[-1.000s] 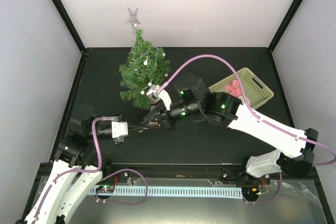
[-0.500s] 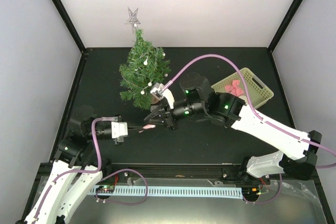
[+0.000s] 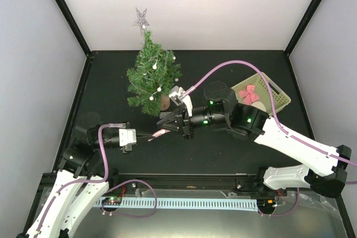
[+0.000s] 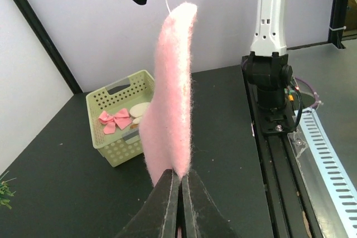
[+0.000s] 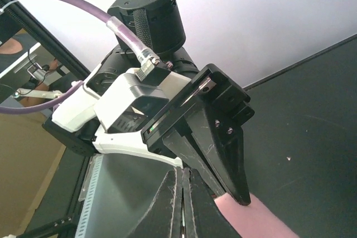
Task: Decorate the small christmas tree
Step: Hang the decoration item on the Christmas tree.
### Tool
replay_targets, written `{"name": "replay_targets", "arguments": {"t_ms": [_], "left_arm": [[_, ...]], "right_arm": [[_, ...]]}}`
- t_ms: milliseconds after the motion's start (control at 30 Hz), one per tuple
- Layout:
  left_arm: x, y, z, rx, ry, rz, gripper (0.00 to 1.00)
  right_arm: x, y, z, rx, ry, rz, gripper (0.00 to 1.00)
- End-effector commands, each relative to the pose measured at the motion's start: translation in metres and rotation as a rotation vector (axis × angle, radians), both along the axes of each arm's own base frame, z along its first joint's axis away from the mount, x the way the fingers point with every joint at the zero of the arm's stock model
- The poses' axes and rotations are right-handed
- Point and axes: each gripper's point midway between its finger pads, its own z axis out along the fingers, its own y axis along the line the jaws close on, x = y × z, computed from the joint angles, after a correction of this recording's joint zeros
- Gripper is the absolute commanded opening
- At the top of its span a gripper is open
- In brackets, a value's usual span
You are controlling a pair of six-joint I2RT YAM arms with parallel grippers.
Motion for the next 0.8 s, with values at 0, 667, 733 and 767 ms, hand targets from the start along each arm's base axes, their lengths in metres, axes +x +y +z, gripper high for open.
{"name": "replay_targets", "arguments": {"t_ms": [0, 667, 733, 767], "left_arm": [[0.003, -0.001, 0.004, -0.021, 0.032, 0.018, 0.02], [0.051, 0.032, -0.015, 0.122, 0.064, 0.404, 0.02], [0.056, 0.039, -0.015, 0.168, -0.024, 0.438, 0.02], [0.056, 0.041, -0.016, 0.198, -0.072, 0.443, 0.02]], "right_arm": [[0.008, 0.001, 0.014, 0.065, -0.043, -0.033, 0.01], [0.068, -0.115, 0.055, 0.326, -0.209, -0.696, 0.69], [0.066, -0.122, 0.052, 0.327, -0.213, -0.706, 0.75], [0.064, -0.125, 0.050, 0.329, -0.215, -0.702, 0.78]]}}
